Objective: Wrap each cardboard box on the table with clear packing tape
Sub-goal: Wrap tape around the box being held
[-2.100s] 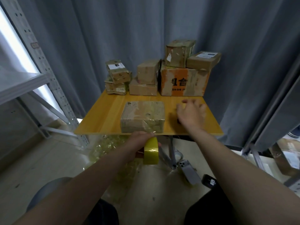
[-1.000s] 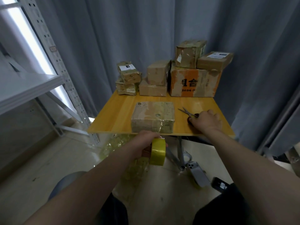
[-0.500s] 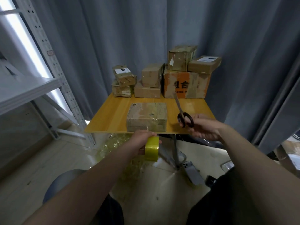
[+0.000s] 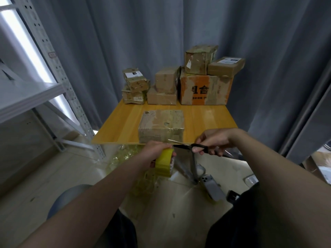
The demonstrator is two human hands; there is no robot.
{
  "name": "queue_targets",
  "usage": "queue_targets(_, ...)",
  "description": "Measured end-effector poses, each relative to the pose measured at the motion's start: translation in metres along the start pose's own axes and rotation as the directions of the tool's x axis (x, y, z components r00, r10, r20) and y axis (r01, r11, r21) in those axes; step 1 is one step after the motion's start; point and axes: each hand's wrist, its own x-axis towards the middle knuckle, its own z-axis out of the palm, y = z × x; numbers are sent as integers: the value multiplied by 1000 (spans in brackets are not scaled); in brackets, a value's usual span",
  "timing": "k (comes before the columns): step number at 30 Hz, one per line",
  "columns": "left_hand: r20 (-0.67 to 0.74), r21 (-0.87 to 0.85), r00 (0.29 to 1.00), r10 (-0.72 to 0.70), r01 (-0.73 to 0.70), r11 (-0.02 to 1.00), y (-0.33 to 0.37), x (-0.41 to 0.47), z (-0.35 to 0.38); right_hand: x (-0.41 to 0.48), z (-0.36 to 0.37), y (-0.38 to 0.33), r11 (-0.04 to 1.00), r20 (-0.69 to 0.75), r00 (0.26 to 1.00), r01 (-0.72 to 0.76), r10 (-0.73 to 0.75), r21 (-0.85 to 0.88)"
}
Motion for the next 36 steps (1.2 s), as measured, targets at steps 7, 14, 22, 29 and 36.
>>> queue_targets(7,38,-25,999,2,-1,1000,-4,7,-4,25,-3,-26,992,-117,991,54,-67,-111)
queue_targets(14,29,71,997,67,-69,995,-7,12,-11,25,3,-28,993,-152,982,102,-110,-61)
queue_targets(22,56,589,980,191,-187,786,-16,26,-16,12,17,-25,984,29,998,-46,51,-170)
queue_targets(29,163,708,978,132,-209,675,-9,15,-18,-14,6,-5,780,107,905,290,-412,555)
queue_targets(36,345,594,907,243,-412,691,53,-11,-25,2,-13,8,960,-708,692,78,142,269)
